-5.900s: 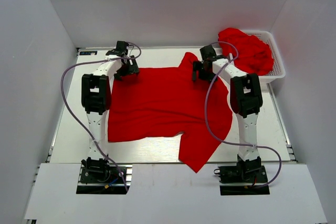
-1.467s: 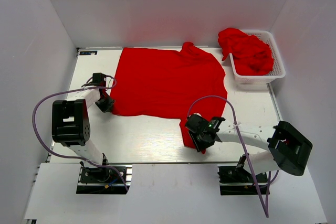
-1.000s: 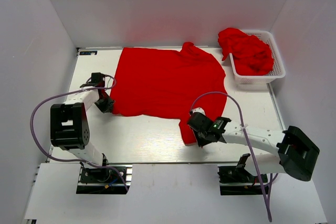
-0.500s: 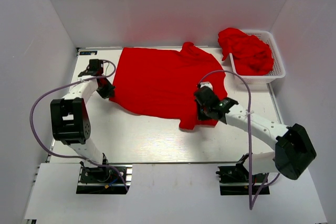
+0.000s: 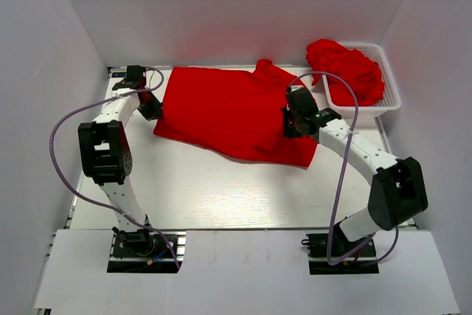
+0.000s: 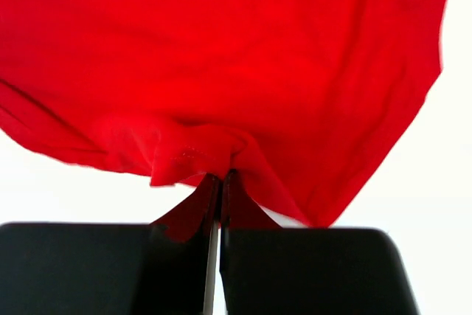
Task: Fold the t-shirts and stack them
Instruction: Fold the flattened tshirt in 1/3 of the way
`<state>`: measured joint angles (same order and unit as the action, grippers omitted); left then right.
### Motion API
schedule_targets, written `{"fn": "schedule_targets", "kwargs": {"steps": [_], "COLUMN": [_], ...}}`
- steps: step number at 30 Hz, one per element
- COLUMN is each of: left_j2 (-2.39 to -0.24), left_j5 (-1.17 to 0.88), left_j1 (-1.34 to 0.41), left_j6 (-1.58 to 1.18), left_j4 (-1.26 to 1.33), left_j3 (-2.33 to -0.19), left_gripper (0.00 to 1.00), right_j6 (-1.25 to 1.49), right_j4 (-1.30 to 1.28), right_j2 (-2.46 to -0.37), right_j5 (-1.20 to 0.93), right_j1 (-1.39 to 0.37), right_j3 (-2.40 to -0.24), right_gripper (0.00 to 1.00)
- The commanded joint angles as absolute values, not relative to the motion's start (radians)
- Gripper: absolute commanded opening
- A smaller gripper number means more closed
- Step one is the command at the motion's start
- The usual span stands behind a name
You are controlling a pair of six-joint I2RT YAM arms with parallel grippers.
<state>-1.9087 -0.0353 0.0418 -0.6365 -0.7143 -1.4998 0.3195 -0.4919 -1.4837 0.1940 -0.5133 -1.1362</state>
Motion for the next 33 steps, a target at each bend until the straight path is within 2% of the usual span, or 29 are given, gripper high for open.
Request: {"fn": "schedule_targets", "kwargs": {"steps": [1,21,30,33], "left_j2": [-1.920,-2.109,-2.190,-2.213], "left_j5": [-0.043,-0.034,-0.064,-0.074], "left_j1": [0.040,0.049,0.058,0.058], "left_j6": [-0.638,-0.656,-0.647,-0.647], "left_j4": [-0.724,-0.742,-0.686,-0.677], "left_j3": [-1.583,-1.816,-1.883,-1.905], "left_gripper": [0.00,0.00,0.00,0.00], "right_j6": [0.276,0.088,-0.044,-0.054], "right_j4": [-0.474,-0.413,-0.397,-0.431], "right_j2": [-1.514,-1.697,-1.833,-1.940], "right_j5": [0.170,0.092,0.035,0.057], "right_j1": [-0.465,-0.307,-0.261,-0.244], "right_j3": [-1.221,-1.491,-1.634,-1.721], "right_gripper": [0.00,0.00,0.00,0.00]}}
